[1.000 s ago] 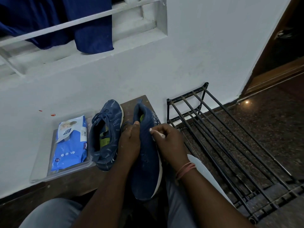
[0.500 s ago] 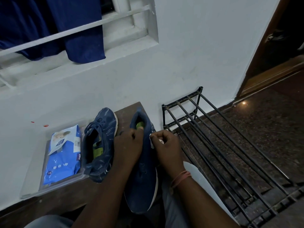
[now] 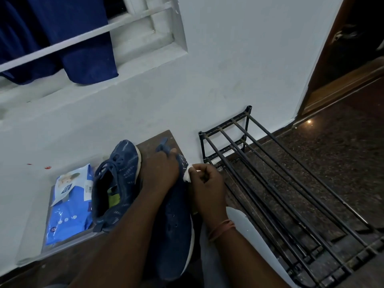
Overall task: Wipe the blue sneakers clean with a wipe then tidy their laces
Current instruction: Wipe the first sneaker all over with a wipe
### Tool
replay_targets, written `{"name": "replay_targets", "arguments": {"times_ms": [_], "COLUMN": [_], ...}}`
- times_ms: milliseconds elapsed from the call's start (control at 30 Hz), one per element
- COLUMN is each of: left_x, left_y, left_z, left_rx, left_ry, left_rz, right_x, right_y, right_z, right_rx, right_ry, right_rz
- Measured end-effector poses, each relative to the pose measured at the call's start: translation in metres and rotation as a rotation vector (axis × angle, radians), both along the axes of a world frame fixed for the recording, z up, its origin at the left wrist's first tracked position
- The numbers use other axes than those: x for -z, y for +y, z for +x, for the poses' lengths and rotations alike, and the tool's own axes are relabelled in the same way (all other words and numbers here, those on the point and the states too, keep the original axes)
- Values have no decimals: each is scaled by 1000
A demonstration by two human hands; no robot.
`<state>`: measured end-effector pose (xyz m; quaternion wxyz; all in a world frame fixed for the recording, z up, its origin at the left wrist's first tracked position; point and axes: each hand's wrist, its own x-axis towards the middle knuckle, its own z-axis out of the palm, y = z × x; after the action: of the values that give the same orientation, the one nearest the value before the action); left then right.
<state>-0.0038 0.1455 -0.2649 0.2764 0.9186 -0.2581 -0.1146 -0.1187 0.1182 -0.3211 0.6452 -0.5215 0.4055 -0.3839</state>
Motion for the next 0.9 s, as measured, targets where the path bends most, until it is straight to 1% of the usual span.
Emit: {"name": "replay_targets", "arguments": {"times_ms": [133,267,333,433,500,567,667,800,900], "left_x": [3,12,13,15,15,17,22,30,32], "left_y": [25,33,36,40,41,41,39,37,37], "left_z": [3,2,2,2,0,-2,-7,-7,-5], "left_rx": [-9,49,38,57,58,68,74,99,144], "left_ry": [172,258,290,331,330,286,241,293,301], "left_rz": [-243,-373,-443,-506,-531,-521,-511,-458,-466], "right_x": [-1,0,1,0,0,-3,-7,-16,-27], "right_y": [2,6,5,6,7,7,-1,-6,-13], "right_z": [5,8,6,3,3,2,-4,-4,9], "right_rx": [-45,-78,-83,-90,-104,-115,-94,-91,-110], "right_ry": [-42,-46,-18,83,112,127,132,128,144], "right_rz": [-31,-108,-149,-311,-391,-437,-405,-388,-386]}}
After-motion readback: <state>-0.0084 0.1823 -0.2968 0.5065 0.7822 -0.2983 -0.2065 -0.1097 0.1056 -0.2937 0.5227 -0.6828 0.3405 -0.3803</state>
